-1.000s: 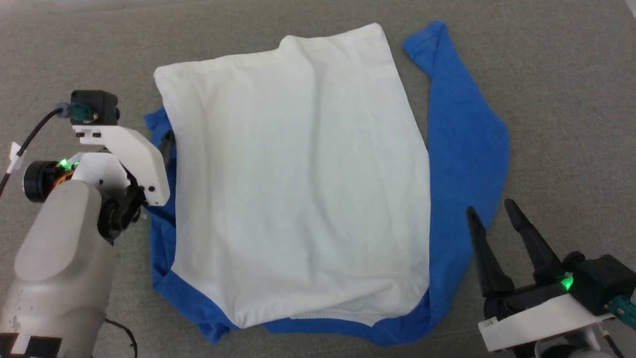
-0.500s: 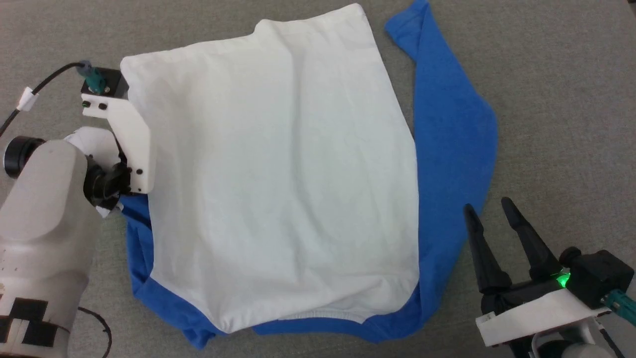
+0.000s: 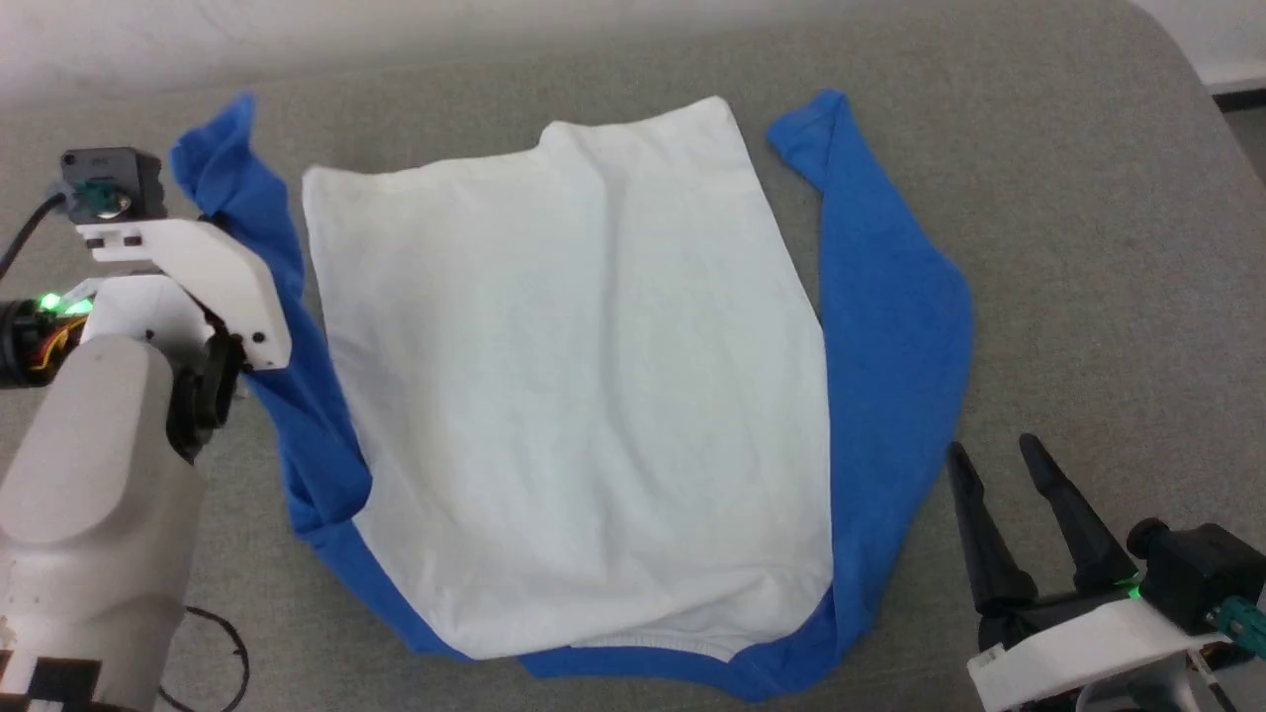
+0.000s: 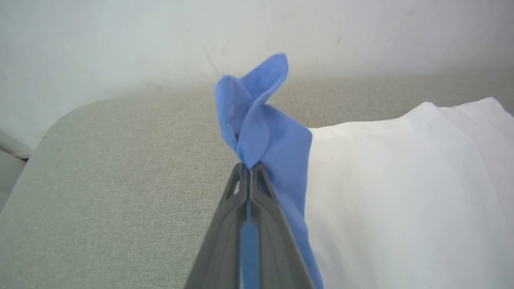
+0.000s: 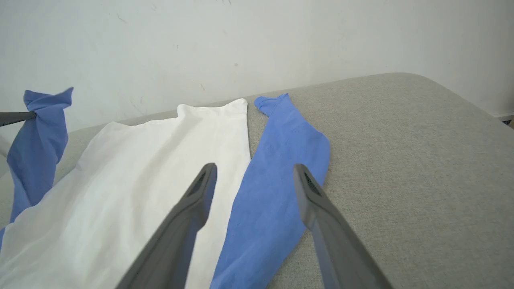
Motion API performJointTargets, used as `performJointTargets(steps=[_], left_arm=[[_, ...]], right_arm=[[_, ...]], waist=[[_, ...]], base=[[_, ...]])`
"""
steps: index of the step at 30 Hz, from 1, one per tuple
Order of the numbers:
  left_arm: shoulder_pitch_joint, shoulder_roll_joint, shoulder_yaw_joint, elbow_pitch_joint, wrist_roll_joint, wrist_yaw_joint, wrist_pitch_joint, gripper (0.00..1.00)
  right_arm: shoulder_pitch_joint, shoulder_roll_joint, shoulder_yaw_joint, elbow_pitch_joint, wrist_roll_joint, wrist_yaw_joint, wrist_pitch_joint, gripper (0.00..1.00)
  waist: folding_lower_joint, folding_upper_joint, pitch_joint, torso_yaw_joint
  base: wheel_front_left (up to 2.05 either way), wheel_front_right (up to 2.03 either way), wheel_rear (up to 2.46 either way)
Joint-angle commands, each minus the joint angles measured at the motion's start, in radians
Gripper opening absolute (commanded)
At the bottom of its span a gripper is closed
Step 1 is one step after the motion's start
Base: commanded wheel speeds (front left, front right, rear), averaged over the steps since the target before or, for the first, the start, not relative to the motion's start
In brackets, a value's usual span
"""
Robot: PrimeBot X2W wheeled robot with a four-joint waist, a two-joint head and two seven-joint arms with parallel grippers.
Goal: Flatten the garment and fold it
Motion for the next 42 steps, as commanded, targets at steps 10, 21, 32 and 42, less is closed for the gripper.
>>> performJointTargets(steps=[10, 21, 32, 42], left_arm=[[0.171, -0.129, -0.133, -0.283, 0.038, 0.000, -0.091, 0.00], [0.318, -0.352, -0.394, -0.179, 0.028, -0.071, -0.086, 0.00], [0.327, -0.391, -0.489, -0.051, -0.018, -0.102, -0.263, 1.00], [0.364, -0.350, -0.411, -0.224, -0.038, -0.078, -0.539, 1.00]], right_arm=[[0.054, 0.006, -0.049, -0.032, 0.000, -0.001, 0.029, 1.00], [0.045, 0.006, -0.050, -0.053, 0.013, -0.001, 0.043, 1.00], [0.035, 0.006, -0.060, -0.029, -0.004, -0.001, 0.036, 1.00], [0.032, 0.006, -0.071, -0.048, -0.085, -0.001, 0.048, 1.00]], waist=[[-0.0001, 0.0000, -0.125, 0.017], [-0.0001, 0.0000, -0.071, -0.049], [-0.0001, 0.0000, -0.062, -0.056], [-0.0001, 0.0000, -0.118, 0.007]], base=[[0.00, 0.00, 0.00], [0.00, 0.00, 0.00], [0.00, 0.00, 0.00], [0.00, 0.00, 0.00]])
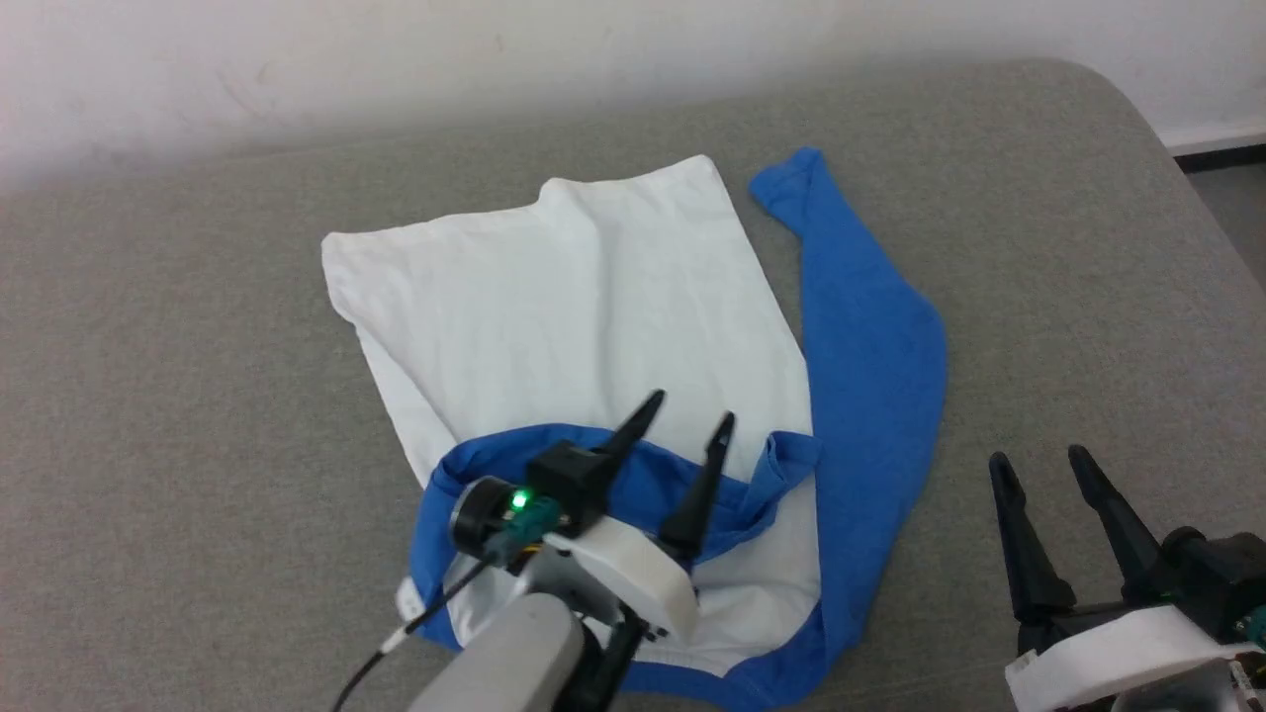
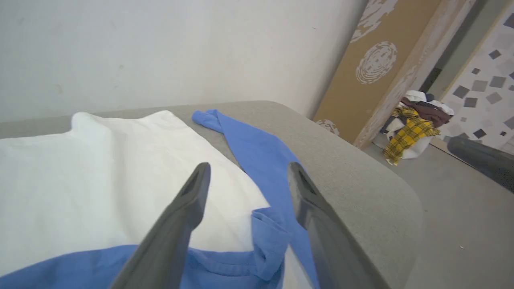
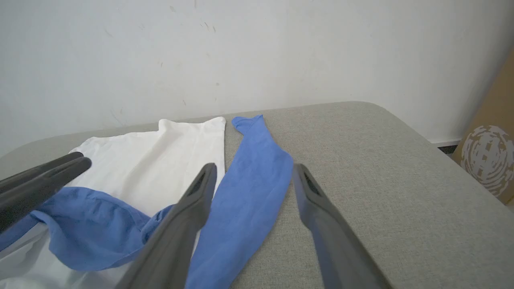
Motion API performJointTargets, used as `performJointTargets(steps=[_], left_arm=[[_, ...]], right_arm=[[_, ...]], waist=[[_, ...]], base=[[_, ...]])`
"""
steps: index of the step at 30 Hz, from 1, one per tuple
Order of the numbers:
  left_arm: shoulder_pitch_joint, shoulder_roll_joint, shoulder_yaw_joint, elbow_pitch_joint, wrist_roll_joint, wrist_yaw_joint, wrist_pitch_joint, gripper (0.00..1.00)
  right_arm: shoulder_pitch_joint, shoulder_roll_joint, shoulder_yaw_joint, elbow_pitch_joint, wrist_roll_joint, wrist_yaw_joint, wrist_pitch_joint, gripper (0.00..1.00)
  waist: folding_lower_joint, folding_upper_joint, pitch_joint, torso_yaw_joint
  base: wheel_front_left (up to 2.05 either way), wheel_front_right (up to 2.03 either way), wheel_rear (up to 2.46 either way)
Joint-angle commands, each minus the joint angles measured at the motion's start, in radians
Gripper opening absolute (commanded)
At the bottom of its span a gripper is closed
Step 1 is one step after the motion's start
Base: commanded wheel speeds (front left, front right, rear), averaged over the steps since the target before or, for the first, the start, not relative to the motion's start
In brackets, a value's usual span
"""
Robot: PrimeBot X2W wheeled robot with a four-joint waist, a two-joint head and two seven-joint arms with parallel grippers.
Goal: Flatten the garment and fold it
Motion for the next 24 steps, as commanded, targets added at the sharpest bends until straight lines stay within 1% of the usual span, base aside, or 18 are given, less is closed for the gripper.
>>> performJointTargets(steps=[1, 4, 7, 10, 12, 16, 19, 22, 24], left_arm=[[0.023, 0.026, 0.032, -0.027, -0.007, 0.018, -0.025, 1.00], [0.059, 0.064, 0.110, -0.101, -0.011, 0.048, -0.055, 1.00], [0.107, 0.096, 0.200, -0.169, -0.007, 0.081, -0.062, 1.00], [0.166, 0.114, 0.308, -0.245, 0.015, 0.108, -0.063, 1.00], [0.212, 0.123, 0.379, -0.284, 0.032, 0.118, -0.063, 1.00], [0.294, 0.135, 0.508, -0.347, 0.060, 0.106, -0.064, 1.00], [0.346, 0.144, 0.574, -0.380, 0.086, 0.092, -0.064, 1.00], [0.379, 0.156, 0.604, -0.393, 0.106, 0.069, -0.064, 1.00], [0.392, 0.160, 0.609, -0.401, 0.122, 0.061, -0.064, 1.00]], right_arm=[[-0.009, 0.003, -0.005, -0.008, -0.010, -0.001, 0.006, 1.00], [-0.007, 0.003, -0.012, -0.013, -0.014, -0.001, 0.011, 1.00], [-0.005, 0.003, -0.018, -0.017, -0.015, -0.001, 0.018, 1.00], [-0.005, 0.003, -0.027, -0.017, -0.018, -0.001, 0.024, 1.00], [-0.006, 0.003, -0.033, -0.015, -0.019, -0.001, 0.027, 1.00], [-0.010, 0.003, -0.039, -0.003, -0.022, -0.001, 0.036, 1.00], [-0.021, 0.003, -0.050, 0.014, -0.014, -0.001, 0.045, 1.00], [-0.050, 0.000, -0.066, 0.054, 0.011, -0.001, 0.065, 1.00], [-0.088, -0.016, -0.077, 0.099, 0.035, -0.001, 0.087, 1.00]], waist=[[0.0001, 0.0000, -0.021, 0.026], [0.0001, 0.0000, -0.034, 0.043], [0.0001, 0.0000, -0.044, 0.058], [0.0001, 0.0000, -0.053, 0.073], [0.0001, 0.0000, -0.059, 0.083], [0.0001, 0.0000, -0.063, 0.106], [0.0001, 0.0000, -0.056, 0.130], [0.0001, 0.0000, -0.041, 0.151], [0.0001, 0.0000, -0.025, 0.158]], base=[[0.00, 0.00, 0.00], [0.00, 0.00, 0.00], [0.00, 0.00, 0.00], [0.00, 0.00, 0.00], [0.00, 0.00, 0.00], [0.00, 0.00, 0.00], [0.00, 0.00, 0.00], [0.00, 0.00, 0.00], [0.00, 0.00, 0.00]])
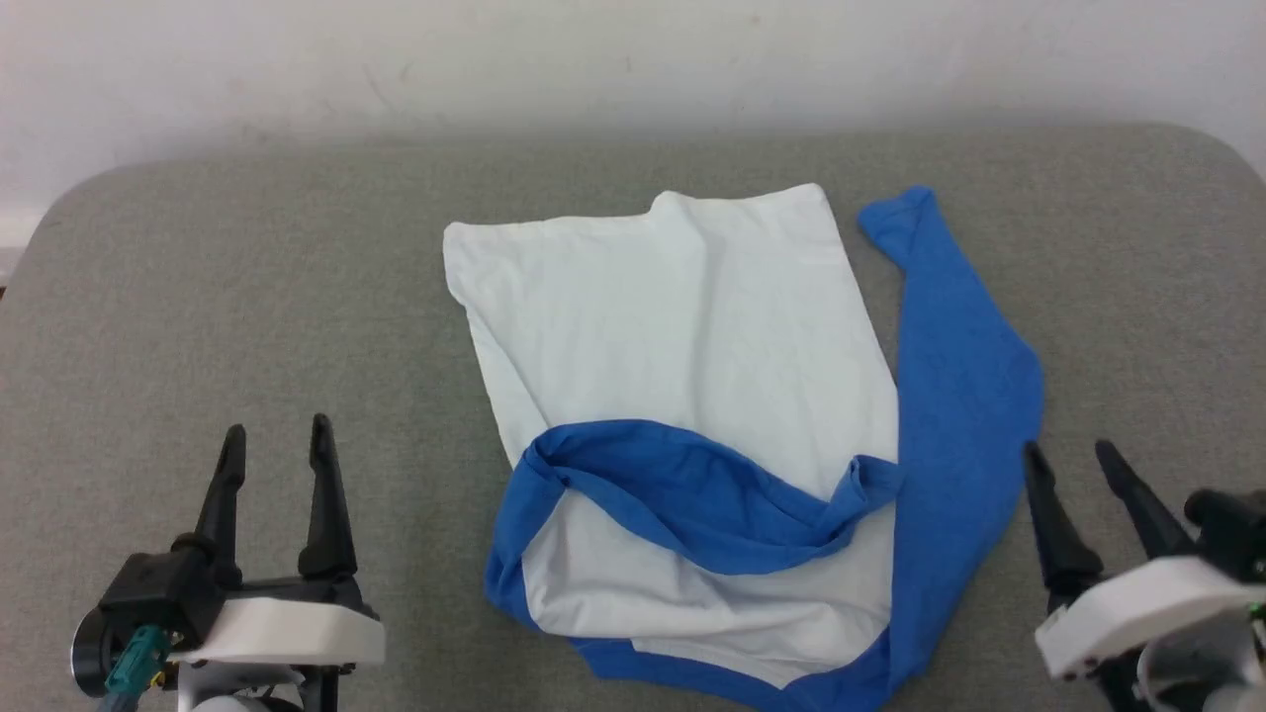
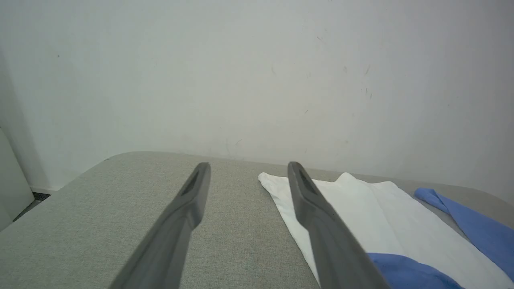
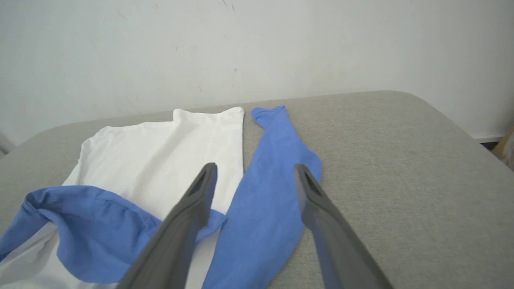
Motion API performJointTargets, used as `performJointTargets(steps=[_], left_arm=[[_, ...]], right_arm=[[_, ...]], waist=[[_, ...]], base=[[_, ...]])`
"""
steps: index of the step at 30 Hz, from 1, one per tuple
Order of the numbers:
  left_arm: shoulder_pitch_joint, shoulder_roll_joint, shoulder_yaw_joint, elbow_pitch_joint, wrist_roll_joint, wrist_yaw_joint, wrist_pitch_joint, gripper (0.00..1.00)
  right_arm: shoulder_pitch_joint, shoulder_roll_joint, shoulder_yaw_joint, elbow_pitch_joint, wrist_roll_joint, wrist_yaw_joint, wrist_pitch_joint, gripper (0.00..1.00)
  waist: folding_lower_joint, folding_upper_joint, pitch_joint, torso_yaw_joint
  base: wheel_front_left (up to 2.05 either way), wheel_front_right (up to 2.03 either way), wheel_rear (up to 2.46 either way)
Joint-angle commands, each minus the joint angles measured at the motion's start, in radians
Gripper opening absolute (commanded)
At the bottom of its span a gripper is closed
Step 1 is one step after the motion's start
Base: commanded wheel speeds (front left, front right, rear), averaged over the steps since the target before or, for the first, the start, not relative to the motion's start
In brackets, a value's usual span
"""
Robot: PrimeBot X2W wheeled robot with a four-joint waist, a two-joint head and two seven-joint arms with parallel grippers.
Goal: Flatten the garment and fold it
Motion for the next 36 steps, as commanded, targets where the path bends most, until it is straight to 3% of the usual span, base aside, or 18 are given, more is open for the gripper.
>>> performJointTargets(steps=[1, 9, 19, 27, 36], left_arm=[[0.010, 0.005, 0.002, -0.011, 0.016, -0.013, -0.005, 1.00], [-0.014, -0.010, -0.028, -0.058, 0.077, -0.012, -0.005, 1.00], [-0.139, -0.075, -0.076, -0.135, 0.122, -0.034, -0.005, 1.00], [-0.197, -0.122, -0.082, -0.173, 0.138, -0.068, -0.005, 1.00], [-0.225, -0.151, -0.079, -0.157, 0.156, -0.090, -0.005, 1.00]], right_arm=[[-0.051, -0.021, -0.011, 0.039, 0.027, -0.001, 0.013, 1.00], [-0.379, -0.165, -0.080, 0.357, 0.206, -0.001, 0.116, 1.00], [-0.876, -0.360, -0.013, 0.673, 0.323, -0.001, 0.384, 1.00], [-1.125, -0.395, 0.039, 0.823, 0.321, -0.001, 0.565, 1.00], [-1.180, -0.387, 0.050, 0.973, 0.258, -0.001, 0.645, 1.00]], waist=[[0.0001, -0.0001, 0.031, 0.016], [0.0001, -0.0001, 0.169, 0.053], [0.0001, -0.0001, 0.394, 0.140], [0.0001, -0.0001, 0.505, 0.181], [0.0001, -0.0001, 0.543, 0.191]], base=[[0.00, 0.00, 0.00], [0.00, 0.00, 0.00], [0.00, 0.00, 0.00], [0.00, 0.00, 0.00], [0.00, 0.00, 0.00]])
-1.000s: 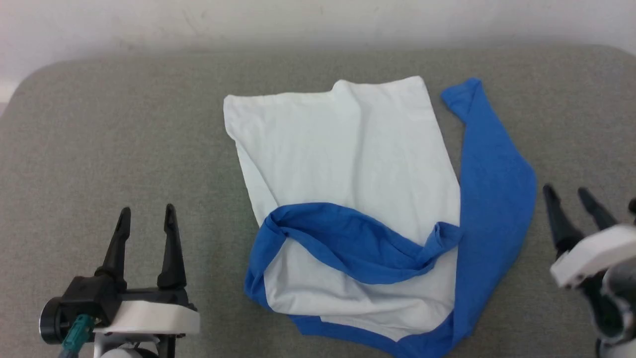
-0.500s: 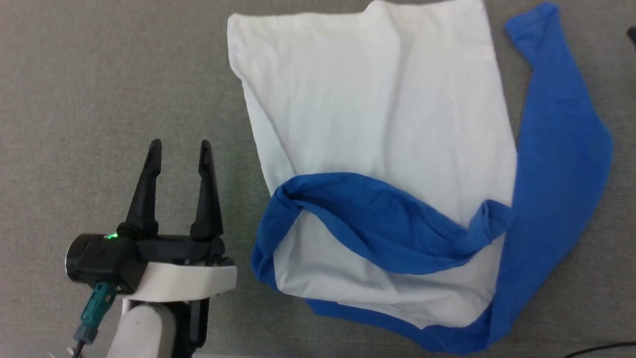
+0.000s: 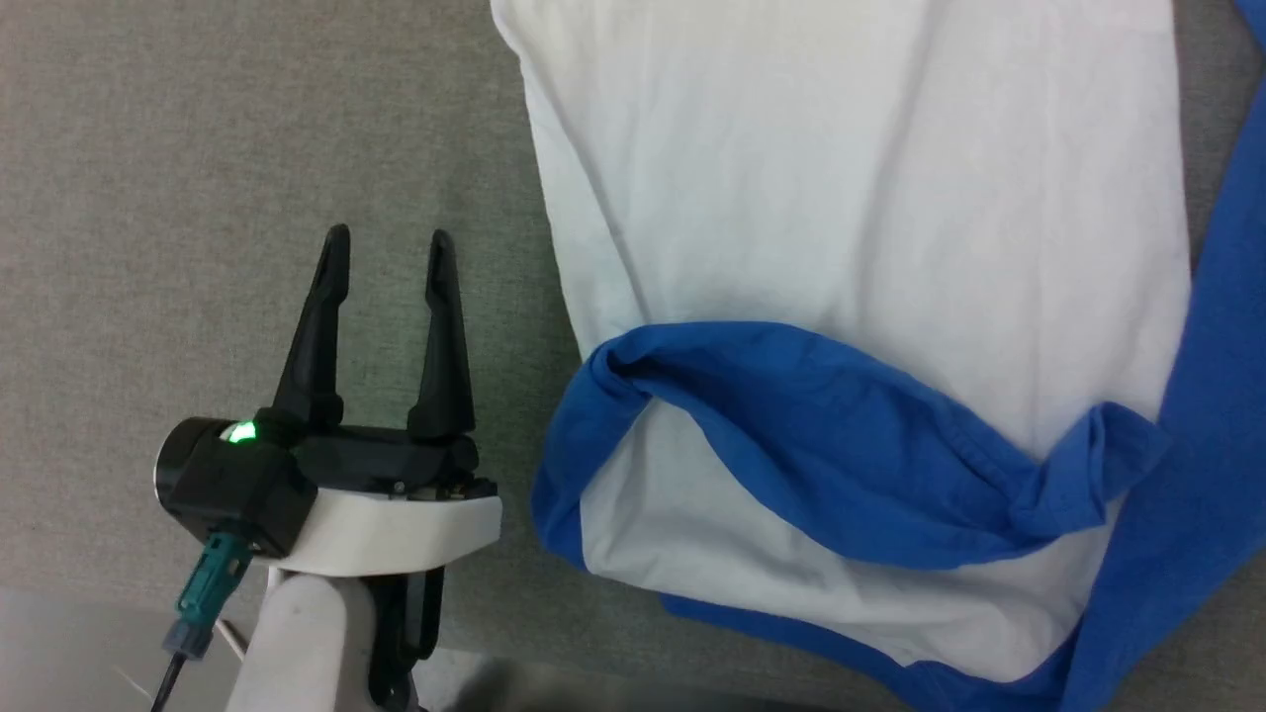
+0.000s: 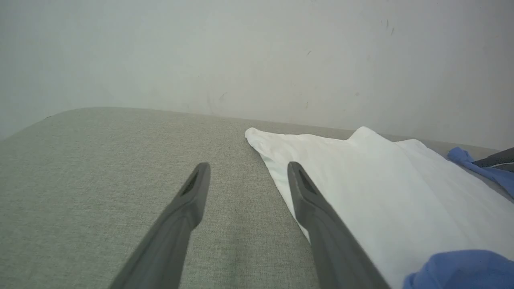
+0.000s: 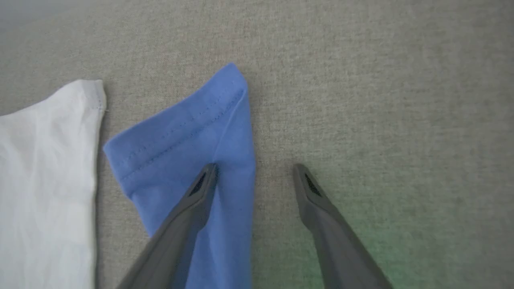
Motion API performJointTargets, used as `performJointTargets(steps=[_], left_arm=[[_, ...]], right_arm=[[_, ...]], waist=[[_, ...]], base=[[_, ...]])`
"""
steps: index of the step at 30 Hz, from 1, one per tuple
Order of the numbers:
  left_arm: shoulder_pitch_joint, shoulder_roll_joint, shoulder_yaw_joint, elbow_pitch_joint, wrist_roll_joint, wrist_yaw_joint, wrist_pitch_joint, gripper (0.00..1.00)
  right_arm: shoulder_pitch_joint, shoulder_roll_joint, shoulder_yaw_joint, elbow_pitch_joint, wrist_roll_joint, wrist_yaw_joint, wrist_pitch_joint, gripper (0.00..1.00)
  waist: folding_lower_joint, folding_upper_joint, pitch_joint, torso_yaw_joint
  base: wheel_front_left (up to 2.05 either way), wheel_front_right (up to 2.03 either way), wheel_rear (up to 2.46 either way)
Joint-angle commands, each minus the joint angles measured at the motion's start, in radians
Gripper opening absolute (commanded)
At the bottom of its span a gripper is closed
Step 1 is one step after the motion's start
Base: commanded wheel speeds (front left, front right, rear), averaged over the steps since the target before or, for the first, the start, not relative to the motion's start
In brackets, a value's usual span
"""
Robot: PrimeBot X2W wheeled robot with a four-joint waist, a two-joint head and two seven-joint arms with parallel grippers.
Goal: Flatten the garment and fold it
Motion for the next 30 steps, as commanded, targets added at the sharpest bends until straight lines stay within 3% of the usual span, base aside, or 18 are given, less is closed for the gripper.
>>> performJointTargets(steps=[1, 2, 3, 4, 6, 11, 18, 24, 30], left_arm=[[-0.015, -0.006, 0.003, 0.005, 0.009, -0.007, -0.005, 1.00], [-0.016, -0.009, 0.005, 0.009, 0.010, -0.009, -0.005, 1.00], [-0.017, -0.011, 0.006, 0.013, 0.011, -0.011, -0.005, 1.00], [-0.017, -0.013, 0.008, 0.018, 0.013, -0.013, -0.005, 1.00], [-0.015, -0.017, 0.011, 0.028, 0.015, -0.017, -0.005, 1.00], [-0.008, -0.025, 0.013, 0.063, 0.019, -0.027, -0.005, 1.00], [0.038, -0.030, 0.028, 0.110, 0.018, -0.041, -0.005, 1.00], [0.107, -0.032, 0.046, 0.139, 0.012, -0.044, -0.005, 1.00], [0.177, -0.028, 0.071, 0.154, 0.011, -0.041, -0.005, 1.00]], right_arm=[[0.032, 0.018, 0.008, 0.048, -0.014, -0.002, 0.024, 1.00], [0.033, 0.019, 0.007, 0.064, -0.021, -0.002, 0.030, 0.44], [0.034, 0.023, 0.006, 0.079, -0.023, -0.002, 0.041, 0.09], [0.036, 0.027, 0.003, 0.093, -0.023, -0.002, 0.051, 0.00], [0.037, 0.033, 0.004, 0.103, -0.023, -0.002, 0.052, 0.00], [0.051, 0.013, -0.010, 0.073, -0.013, -0.002, -0.079, 0.00], [0.119, -0.021, 0.056, -0.005, -0.008, -0.002, -0.256, 0.00], [0.237, -0.025, 0.144, -0.117, 0.013, -0.002, -0.369, 0.00], [0.420, 0.011, 0.248, -0.303, 0.013, -0.002, -0.384, 0.00]], waist=[[0.0002, 0.0000, 0.019, 0.020], [0.0002, 0.0000, 0.016, 0.019], [0.0002, 0.0000, 0.011, 0.019], [0.0002, 0.0000, 0.006, 0.018], [0.0002, 0.0000, -0.009, 0.017], [0.0002, 0.0000, -0.074, 0.016], [0.0002, 0.0000, -0.217, -0.014], [0.0002, 0.0000, -0.348, -0.053], [0.0002, 0.0000, -0.450, -0.091]], base=[[0.00, 0.00, 0.00], [0.00, 0.00, 0.00], [0.00, 0.00, 0.00], [0.00, 0.00, 0.00], [0.00, 0.00, 0.00], [0.00, 0.00, 0.00], [0.00, 0.00, 0.00], [0.00, 0.00, 0.00], [0.00, 0.00, 0.00]])
